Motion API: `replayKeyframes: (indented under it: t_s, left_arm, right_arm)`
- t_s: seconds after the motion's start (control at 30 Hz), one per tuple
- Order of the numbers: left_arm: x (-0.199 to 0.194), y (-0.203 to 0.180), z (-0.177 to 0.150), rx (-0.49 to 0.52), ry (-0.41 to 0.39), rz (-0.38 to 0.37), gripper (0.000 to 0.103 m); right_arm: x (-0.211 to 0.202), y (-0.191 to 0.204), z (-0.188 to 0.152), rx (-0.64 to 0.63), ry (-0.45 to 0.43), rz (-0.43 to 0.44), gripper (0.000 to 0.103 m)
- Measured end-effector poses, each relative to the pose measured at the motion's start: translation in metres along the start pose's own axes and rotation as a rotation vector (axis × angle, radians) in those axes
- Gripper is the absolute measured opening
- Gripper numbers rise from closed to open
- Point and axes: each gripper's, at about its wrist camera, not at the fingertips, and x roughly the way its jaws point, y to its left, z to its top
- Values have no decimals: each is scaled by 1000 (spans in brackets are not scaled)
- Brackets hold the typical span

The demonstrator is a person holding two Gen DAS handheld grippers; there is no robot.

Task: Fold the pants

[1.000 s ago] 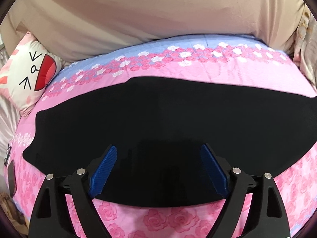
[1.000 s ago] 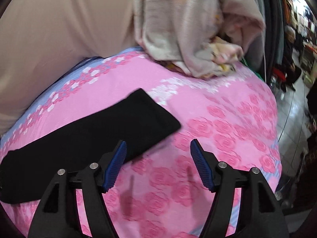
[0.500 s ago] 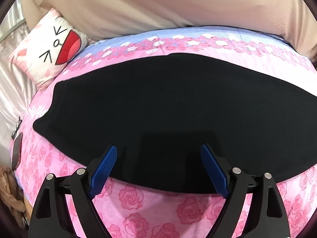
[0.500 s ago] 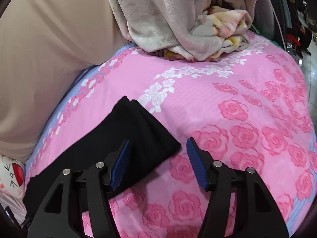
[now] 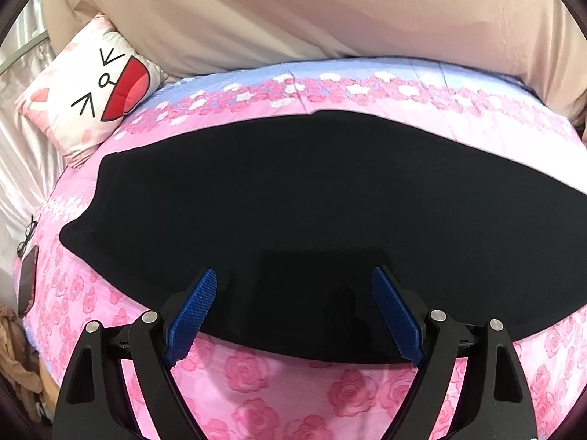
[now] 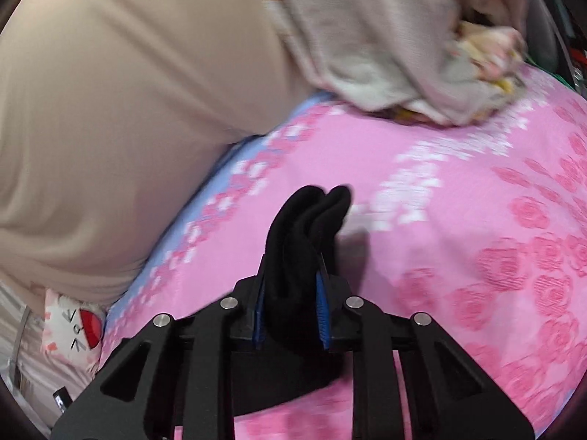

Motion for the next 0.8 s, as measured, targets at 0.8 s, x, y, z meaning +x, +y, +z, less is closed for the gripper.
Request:
replayKeyframes:
  t_s: [0.8]
  left_arm:
    - [16, 197, -10, -236, -33, 56, 84]
  right_arm:
    - [162, 366, -251, -570, 503, 356, 21]
